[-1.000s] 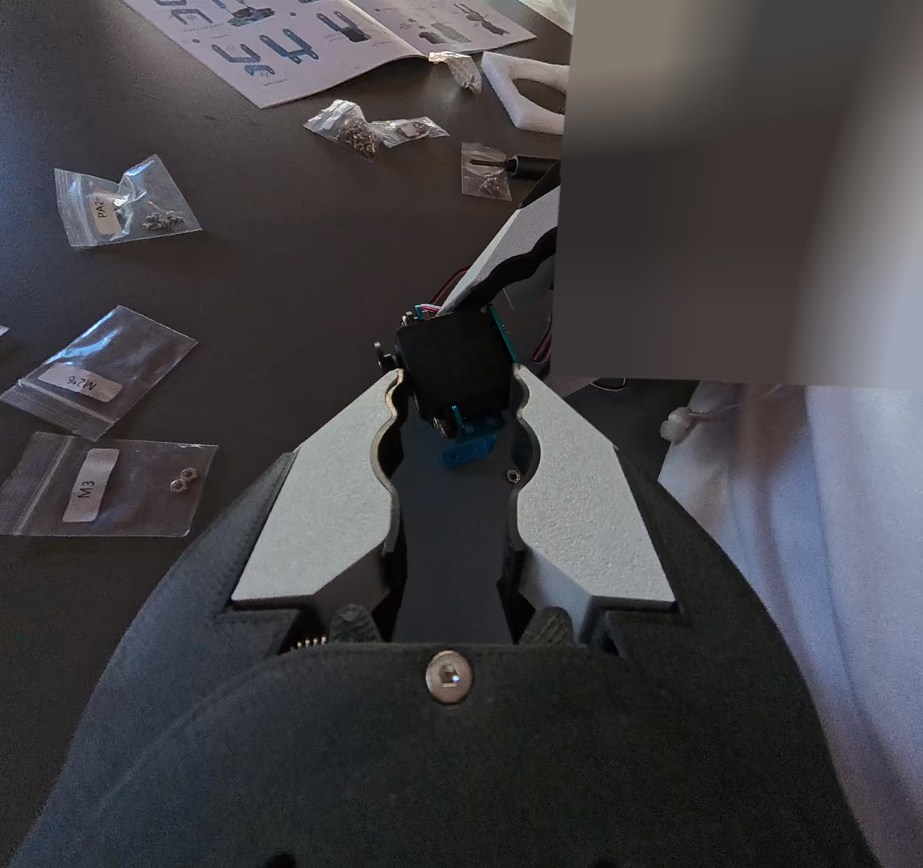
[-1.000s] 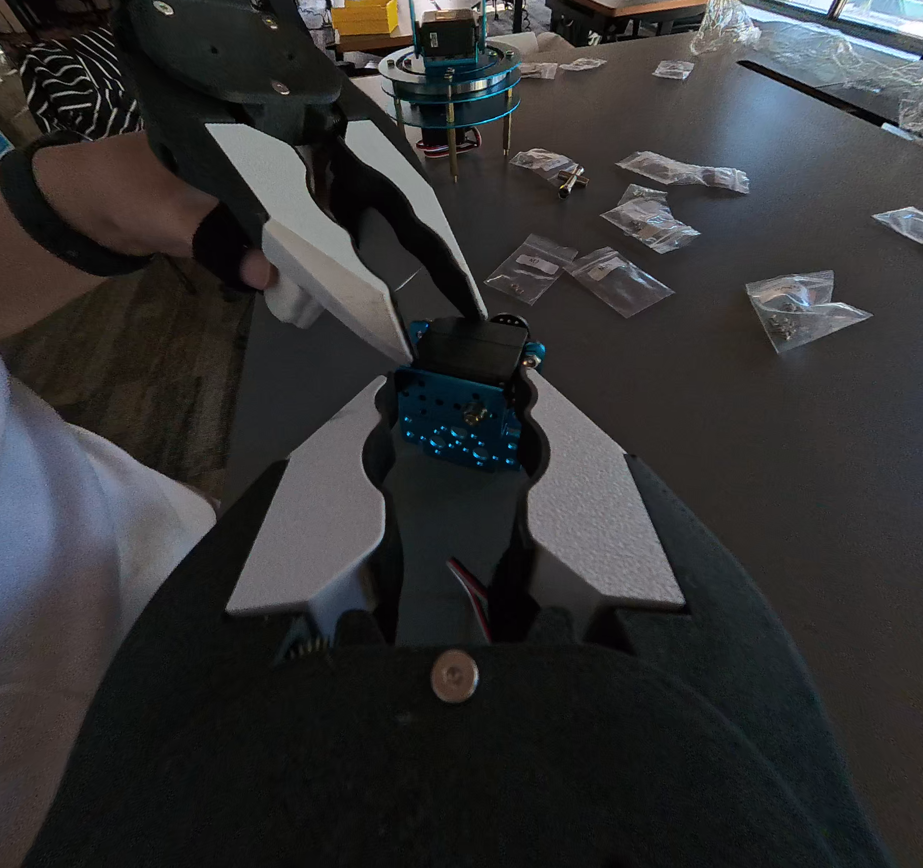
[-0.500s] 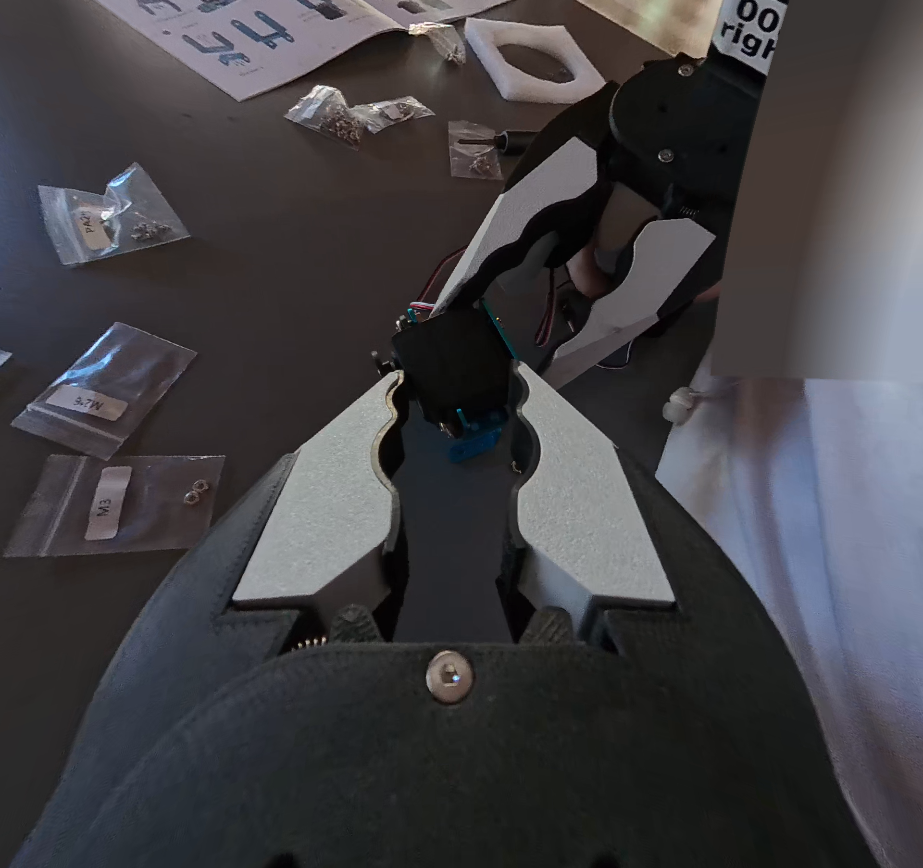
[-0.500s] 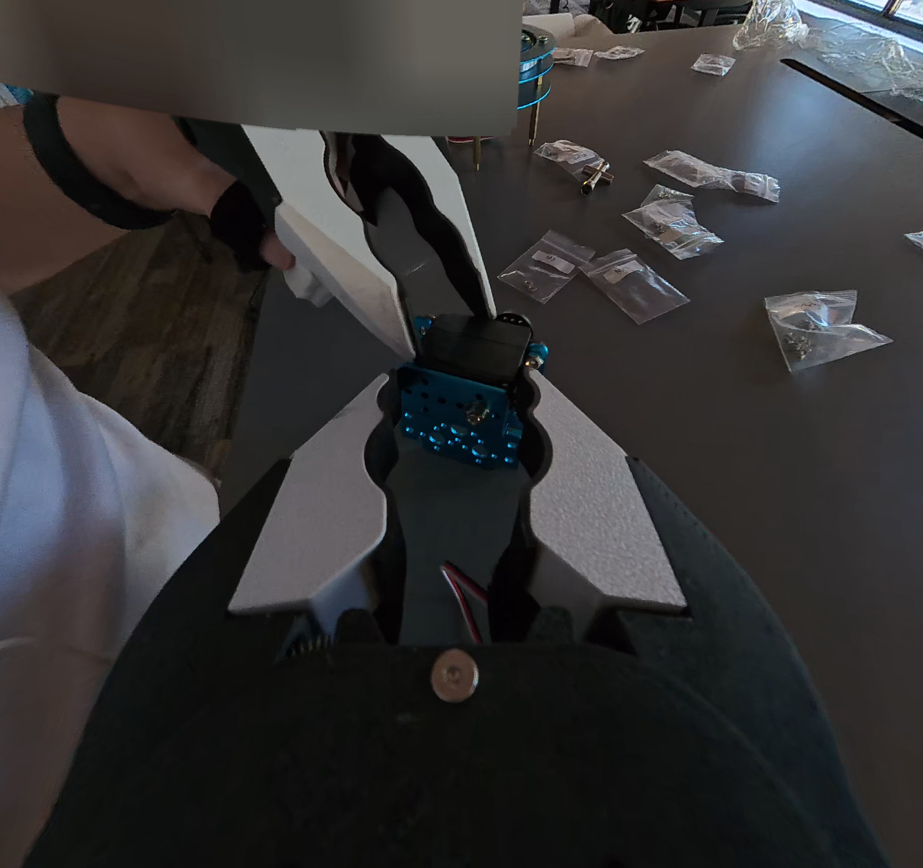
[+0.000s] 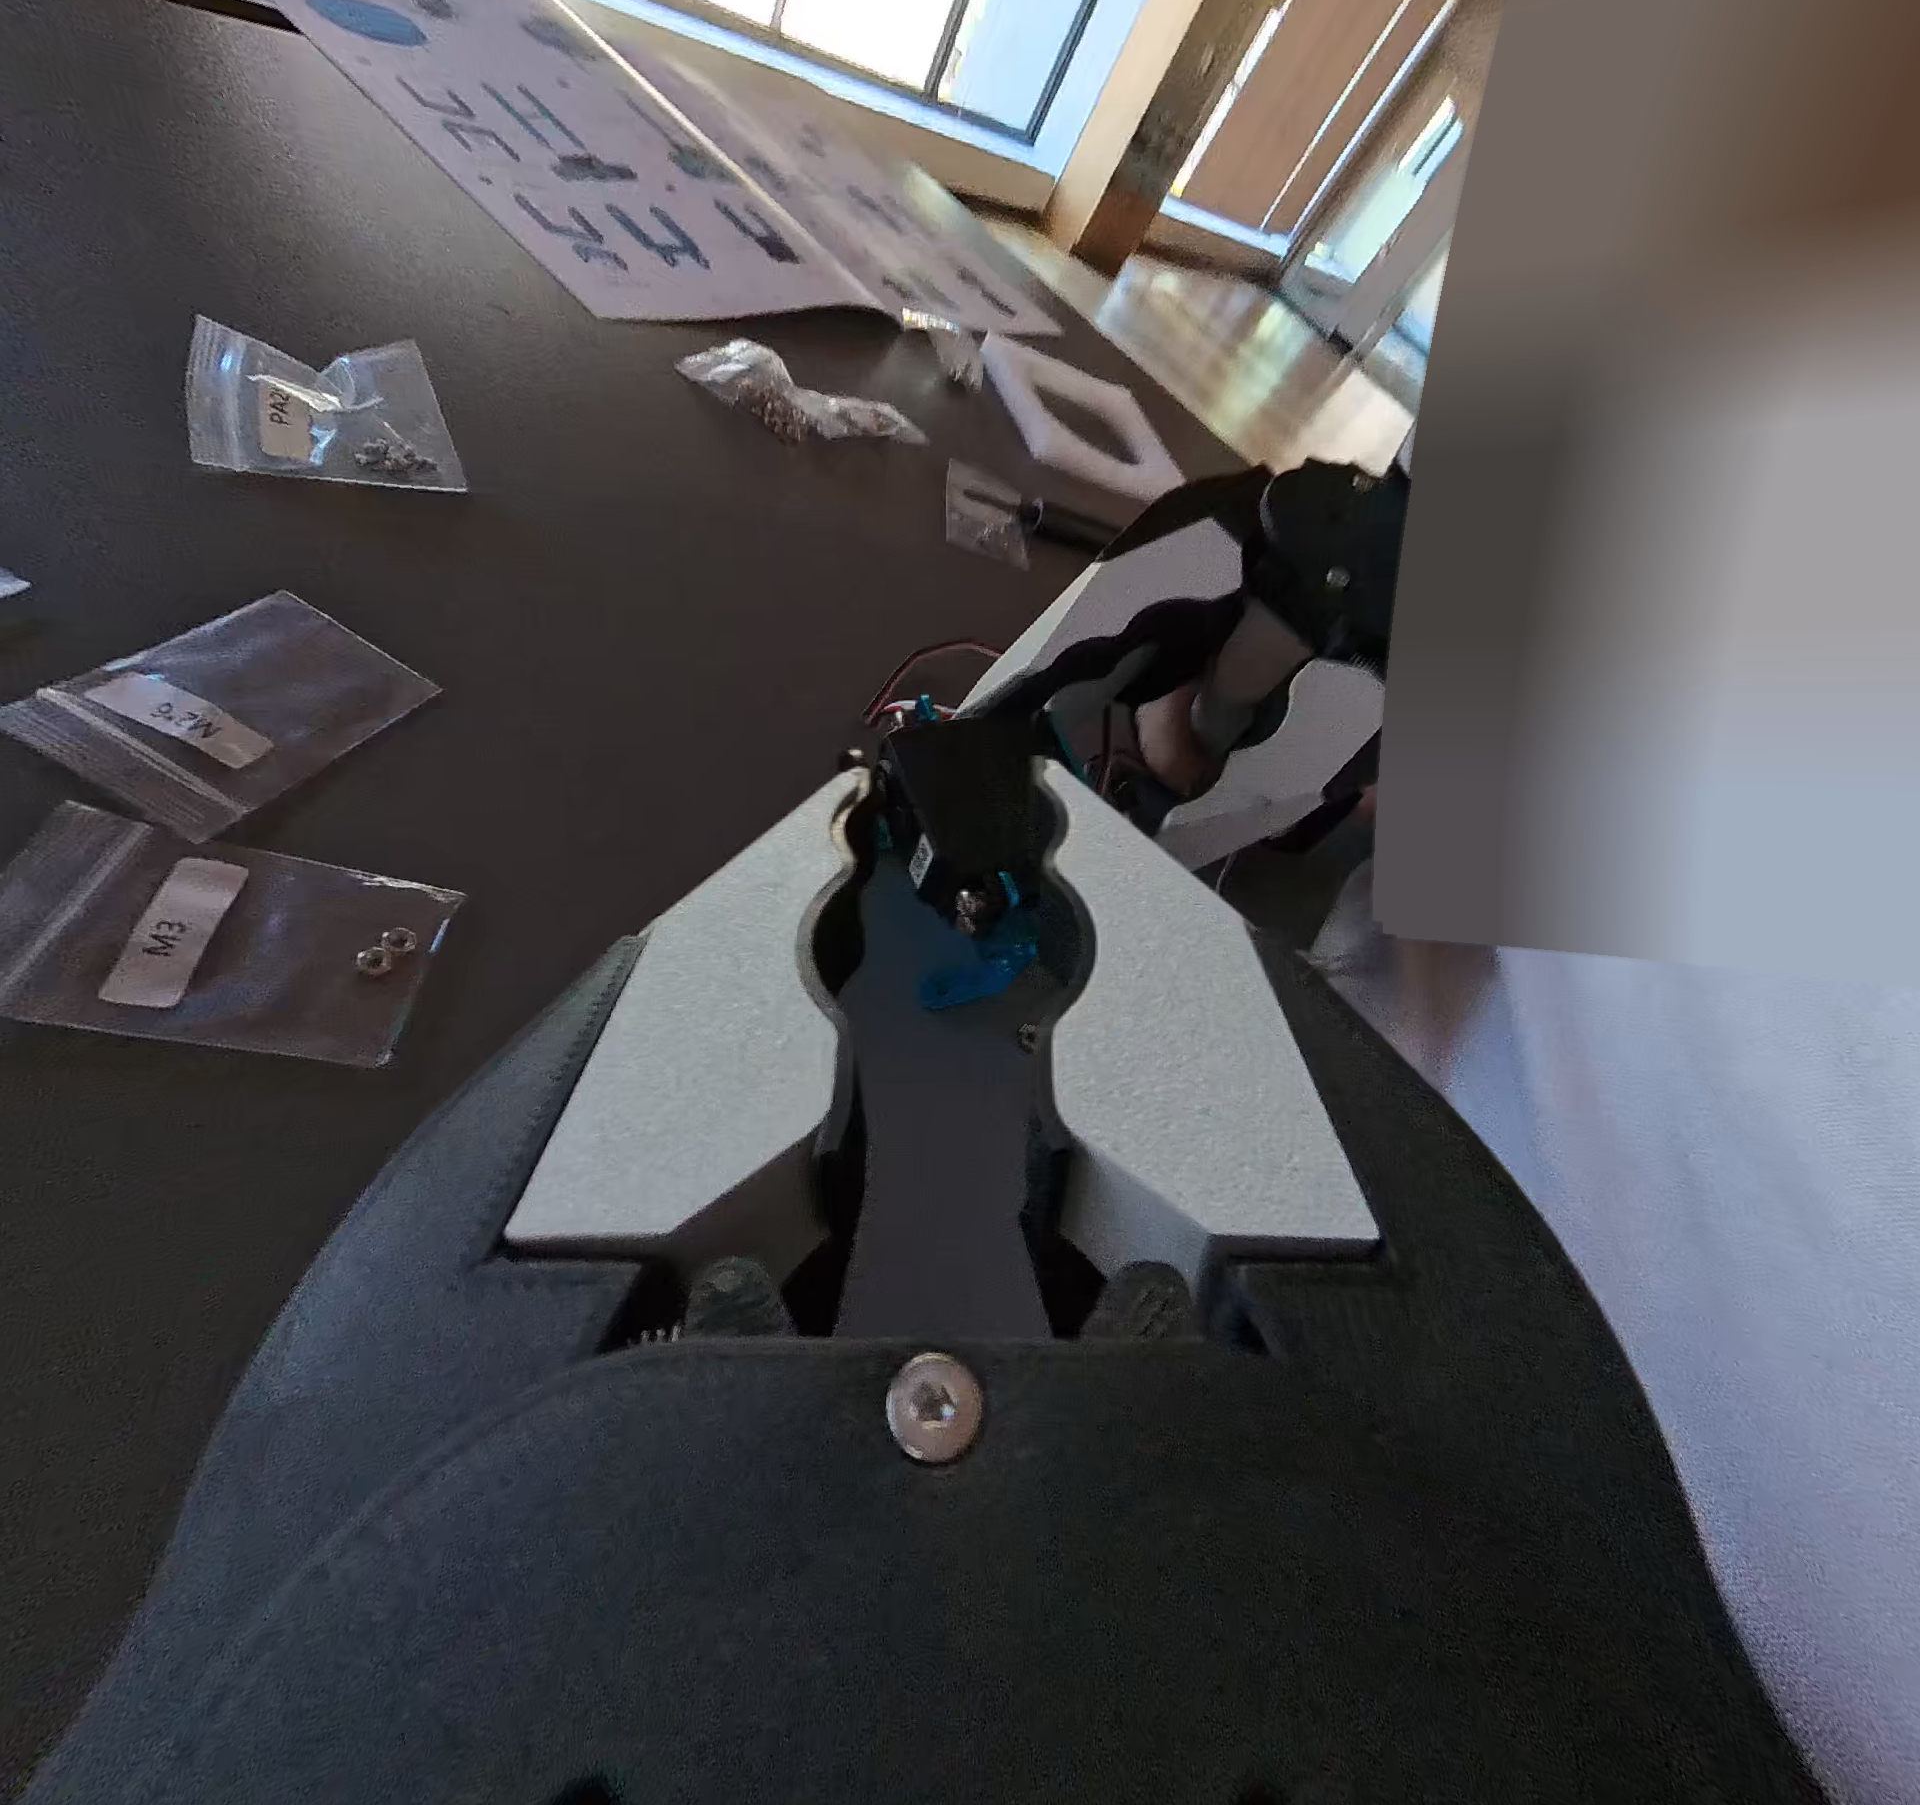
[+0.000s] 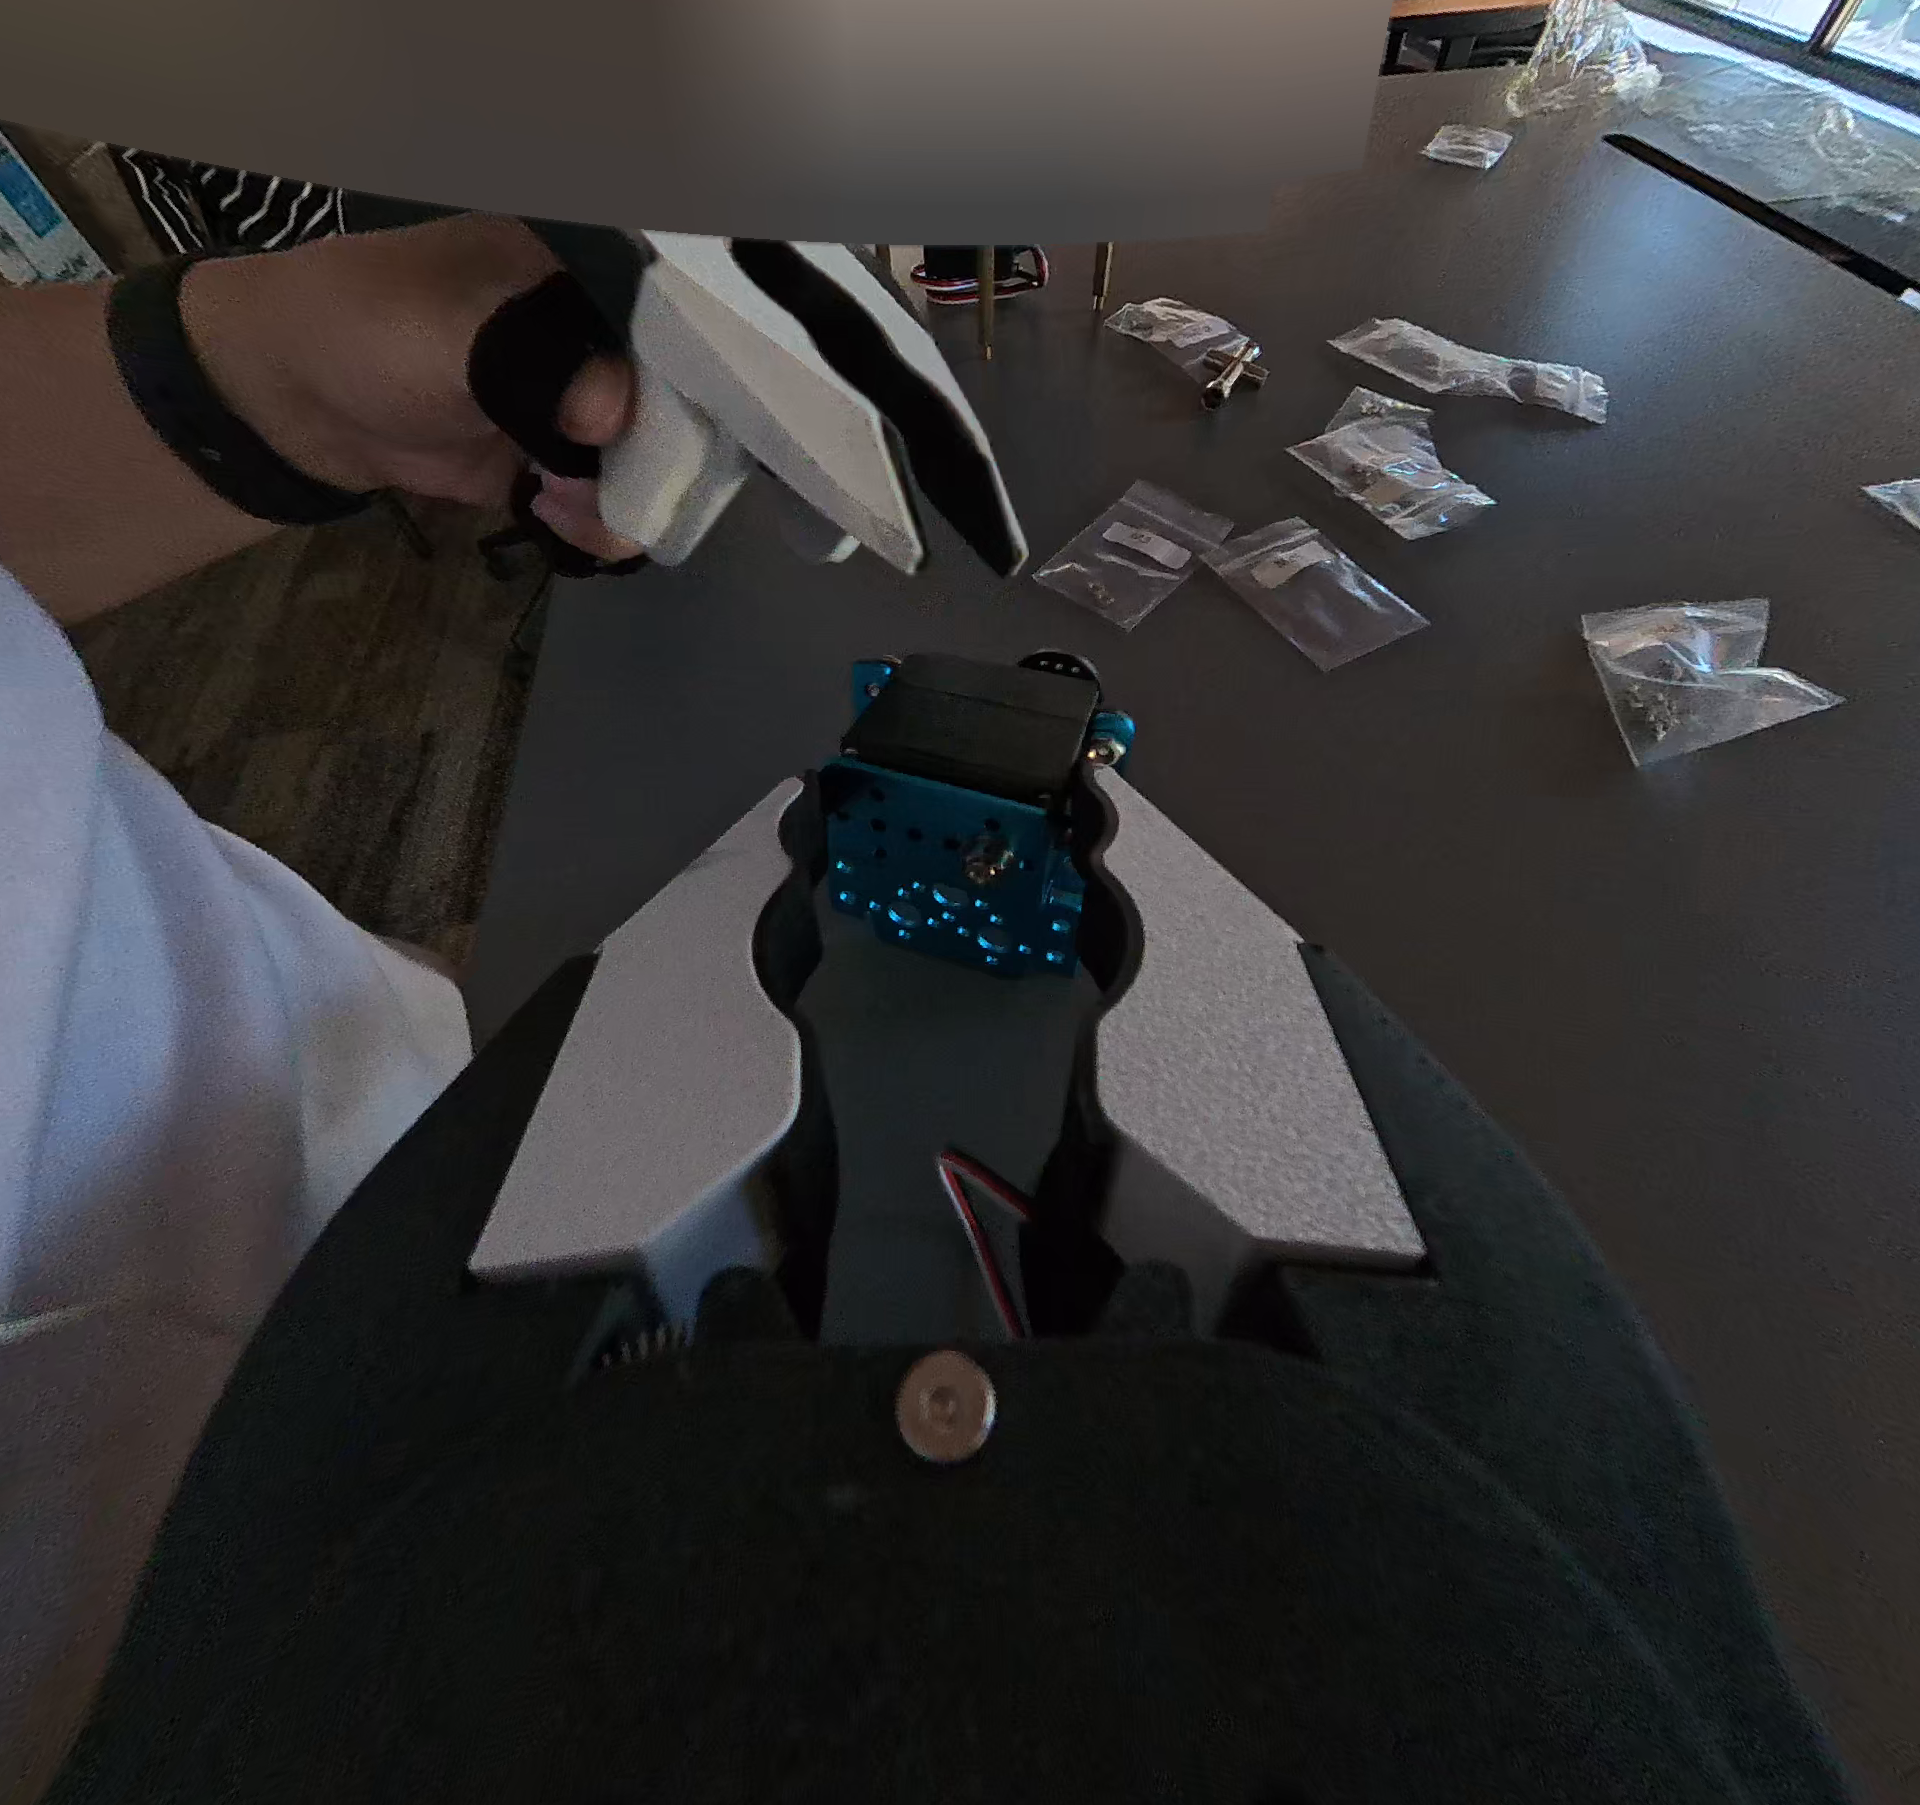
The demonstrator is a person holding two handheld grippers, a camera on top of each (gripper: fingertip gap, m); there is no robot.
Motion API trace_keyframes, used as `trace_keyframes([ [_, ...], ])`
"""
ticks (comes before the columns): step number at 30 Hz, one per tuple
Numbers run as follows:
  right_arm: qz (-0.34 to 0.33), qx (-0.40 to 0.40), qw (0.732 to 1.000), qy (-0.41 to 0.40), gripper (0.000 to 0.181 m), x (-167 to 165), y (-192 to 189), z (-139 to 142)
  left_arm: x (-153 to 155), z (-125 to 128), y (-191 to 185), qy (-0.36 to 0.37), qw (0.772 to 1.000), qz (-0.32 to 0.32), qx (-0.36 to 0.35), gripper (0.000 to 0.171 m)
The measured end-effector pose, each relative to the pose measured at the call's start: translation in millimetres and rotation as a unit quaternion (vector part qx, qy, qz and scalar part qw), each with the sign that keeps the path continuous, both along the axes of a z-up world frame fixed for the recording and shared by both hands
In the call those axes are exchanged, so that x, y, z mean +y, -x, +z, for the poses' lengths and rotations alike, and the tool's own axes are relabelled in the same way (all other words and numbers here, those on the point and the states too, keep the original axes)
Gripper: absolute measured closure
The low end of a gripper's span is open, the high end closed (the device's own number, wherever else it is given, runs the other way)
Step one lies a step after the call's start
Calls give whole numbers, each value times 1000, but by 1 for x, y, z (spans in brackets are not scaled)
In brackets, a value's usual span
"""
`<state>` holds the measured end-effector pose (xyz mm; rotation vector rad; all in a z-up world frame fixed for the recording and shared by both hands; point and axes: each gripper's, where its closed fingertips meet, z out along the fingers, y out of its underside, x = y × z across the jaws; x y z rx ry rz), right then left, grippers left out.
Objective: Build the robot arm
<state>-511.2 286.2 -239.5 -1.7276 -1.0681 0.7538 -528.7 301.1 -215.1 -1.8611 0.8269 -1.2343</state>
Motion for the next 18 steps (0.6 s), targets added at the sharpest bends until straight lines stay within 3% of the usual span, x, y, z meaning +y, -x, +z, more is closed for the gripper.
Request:
trace_keyframes([
  [4, -5, -9, 1000, -12, 133, 0, 0, -1, -7, -15, 2, -40, 997, 13, 68, 128],
  [7, -2, -8, 1000, -10, 133, 0, 0, -1, -12, -28, -2, -81, 989, 17, 125, 128],
  [18, 27, 3, 1000, 11, 134, -1, -3, -1, -11, -28, -5, -86, 991, 31, 98, 133],
])
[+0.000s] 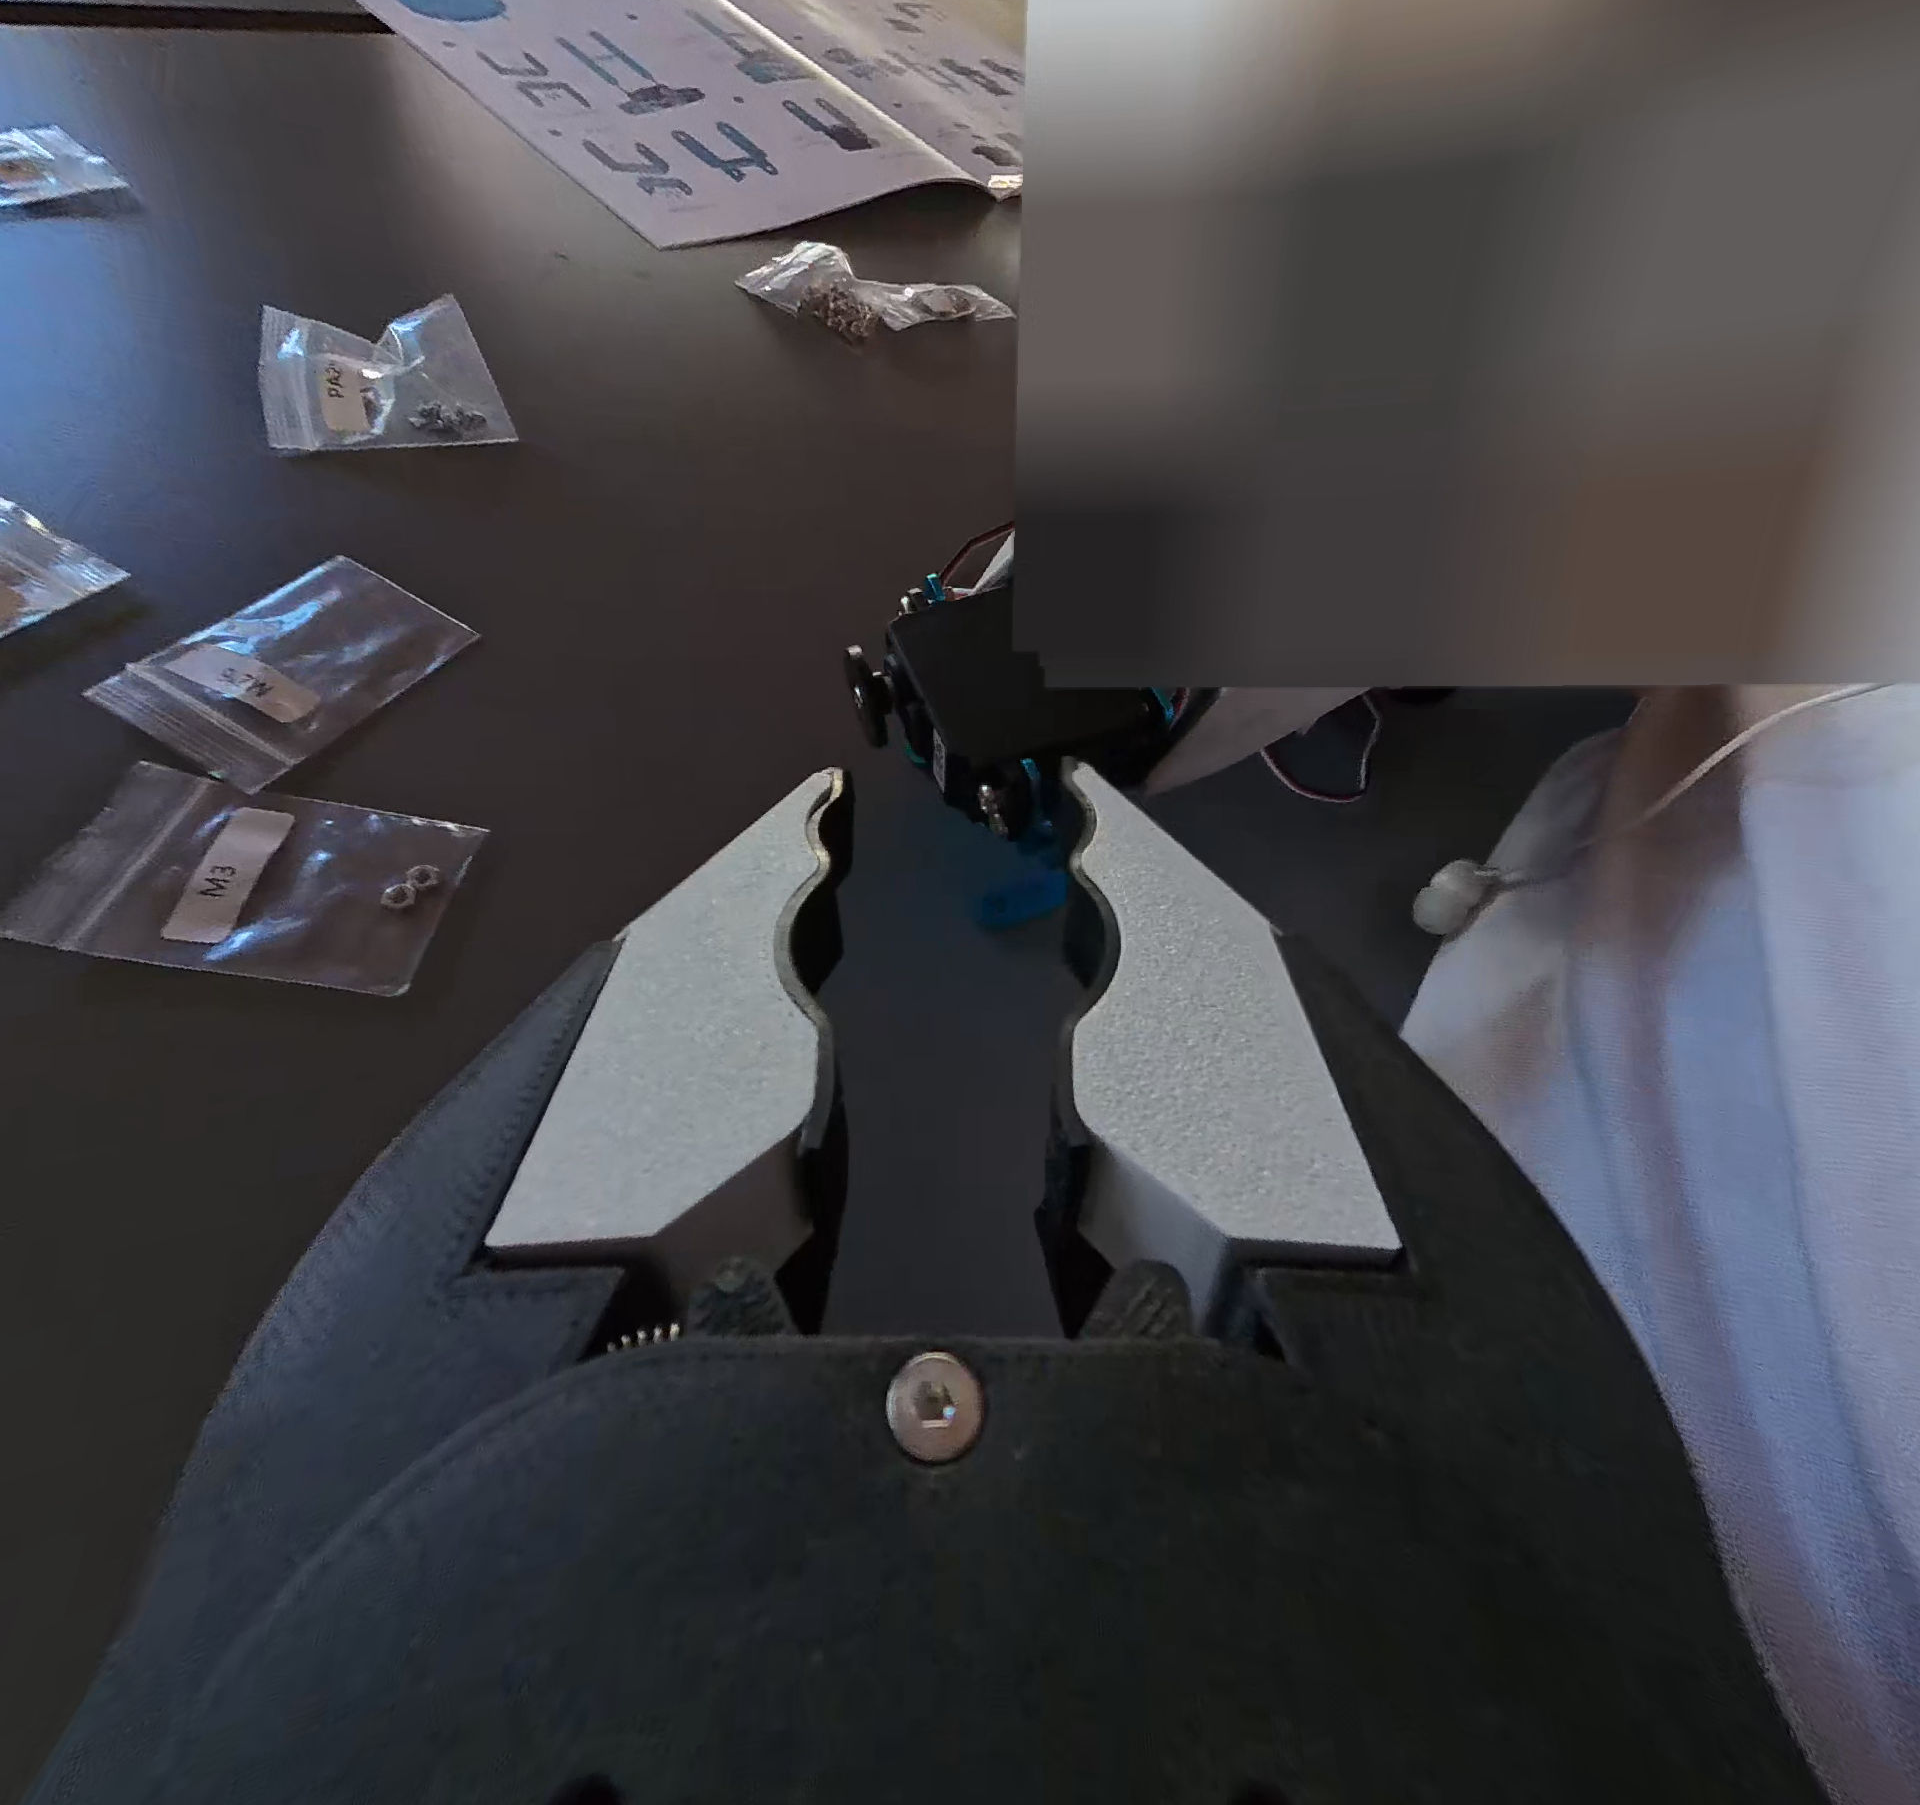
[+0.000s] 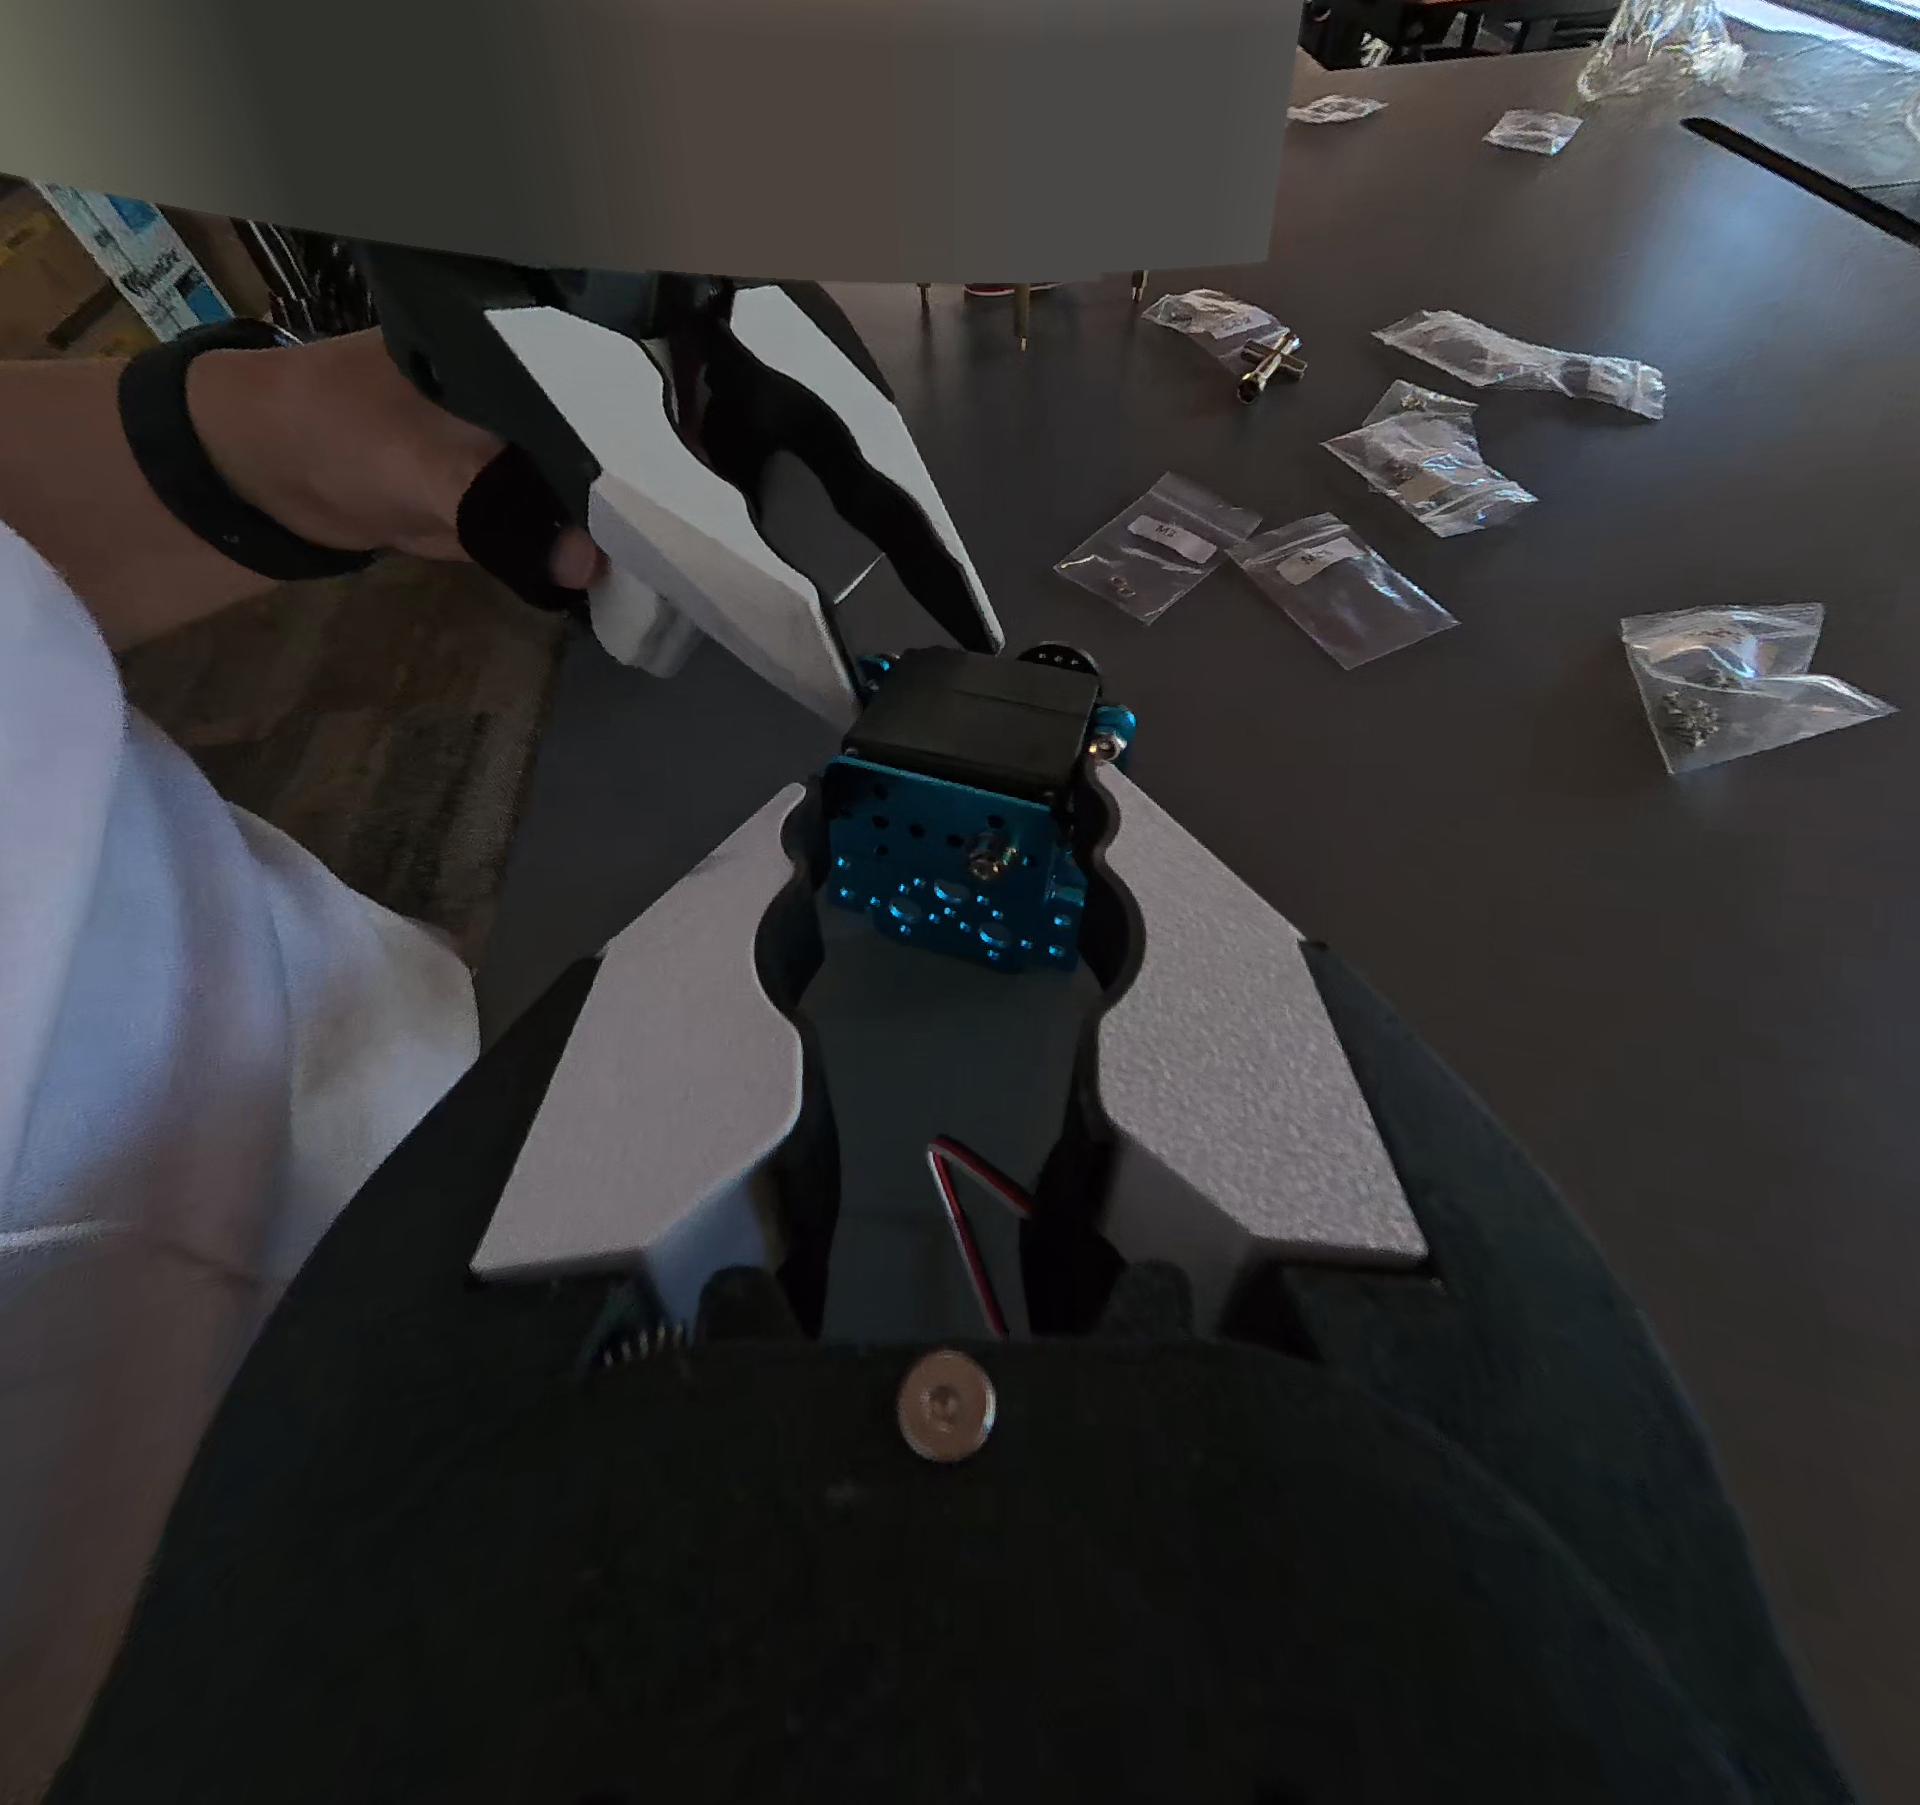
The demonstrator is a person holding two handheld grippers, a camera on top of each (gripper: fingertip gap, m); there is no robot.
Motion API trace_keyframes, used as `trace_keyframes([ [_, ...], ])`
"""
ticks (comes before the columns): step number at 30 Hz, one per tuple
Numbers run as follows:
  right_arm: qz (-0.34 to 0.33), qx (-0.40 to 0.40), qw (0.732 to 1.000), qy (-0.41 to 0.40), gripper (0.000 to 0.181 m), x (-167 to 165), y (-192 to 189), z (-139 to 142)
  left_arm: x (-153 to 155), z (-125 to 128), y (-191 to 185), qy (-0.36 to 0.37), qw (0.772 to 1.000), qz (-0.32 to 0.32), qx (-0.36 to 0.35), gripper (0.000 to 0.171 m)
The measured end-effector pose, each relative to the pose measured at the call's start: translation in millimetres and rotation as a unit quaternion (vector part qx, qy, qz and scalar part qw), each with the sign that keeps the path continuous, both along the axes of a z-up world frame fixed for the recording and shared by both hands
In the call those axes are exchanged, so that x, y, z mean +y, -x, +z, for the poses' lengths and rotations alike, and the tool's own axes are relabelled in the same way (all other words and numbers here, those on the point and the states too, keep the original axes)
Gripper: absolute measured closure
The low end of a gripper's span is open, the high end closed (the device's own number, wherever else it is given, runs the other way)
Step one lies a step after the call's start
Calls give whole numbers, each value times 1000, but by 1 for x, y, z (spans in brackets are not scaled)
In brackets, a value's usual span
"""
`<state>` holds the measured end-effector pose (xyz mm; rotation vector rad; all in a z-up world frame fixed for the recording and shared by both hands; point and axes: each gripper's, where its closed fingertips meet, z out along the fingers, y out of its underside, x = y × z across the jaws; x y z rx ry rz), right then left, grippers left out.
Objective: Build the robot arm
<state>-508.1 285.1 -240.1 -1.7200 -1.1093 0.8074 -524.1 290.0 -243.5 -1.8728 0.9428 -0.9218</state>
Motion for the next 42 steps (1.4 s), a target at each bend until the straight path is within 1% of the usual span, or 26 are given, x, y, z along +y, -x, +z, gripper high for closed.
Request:
trace_keyframes([
  [2, -2, 1, 1000, -2, 134, 0, 0, 0, 0, 1, -2, -11, 1000, -5, 5, 132],
  [3, -4, -1, 1000, -5, 134, 0, 0, 0, -1, 1, -3, -12, 1000, -5, 7, 128],
  [4, -7, -3, 1000, -9, 133, 1, 0, 0, 1, 1, -5, -10, 1000, 3, 10, 119],
  [6, -18, -14, 999, -23, 133, 3, -1, -1, 2, 2, -7, -14, 1000, 17, 13, 114],
  [8, -16, -19, 999, -31, 132, 3, -1, -2, 0, 2, -8, -16, 1000, 20, 11, 113],
  [12, -7, -12, 1000, -23, 133, 1, 0, -1, -2, 9, -12, 16, 999, 11, -36, 110],
  [14, 9, -4, 1000, -14, 133, -3, 1, 0, -1, 8, -13, 12, 999, 15, -31, 104],
  [18, 19, -1, 1000, -5, 133, -3, 0, 0, -3, 11, -16, -10, 999, 11, -28, 110],
  [20, 20, -10, 1000, -9, 133, -2, -3, 0, -4, 8, -17, -13, 1000, 5, -23, 113],
  [23, -3, -25, 1000, -5, 134, 0, -9, 1, -6, 7, -18, -13, 1000, -1, -22, 115],
  [26, -29, -50, 998, 3, 132, 2, -15, -1, -4, 3, -19, -25, 1000, 7, 2, 116],
  [28, -39, -72, 997, -5, 128, 2, -18, -2, -4, 1, -20, -29, 999, 10, 9, 116],
  [31, -62, -88, 994, -25, 118, 5, -23, 3, -4, 2, -21, -24, 1000, 12, 4, 121],
  [33, -80, -99, 992, -13, 117, 5, -27, 2, -5, 1, -21, -11, 1000, 14, -1, 124],
  [34, -86, -104, 991, 3, 116, 3, -28, 0, -6, 2, -22, 0, 1000, 15, -7, 128],
  [37, -106, -91, 989, 42, 119, -3, -25, -4, -11, 3, -24, 25, 999, 11, -25, 132],
  [39, -114, -97, 987, 57, 123, -4, -26, -9, -14, 2, -25, 31, 999, 6, -27, 136],
  [41, -119, -94, 987, 58, 132, -4, -27, -8, -14, 2, -24, 27, 999, 6, -23, 136],
  [42, -119, -94, 987, 56, 132, -4, -27, -8, -15, 2, -23, 25, 999, 4, -20, 137],
])
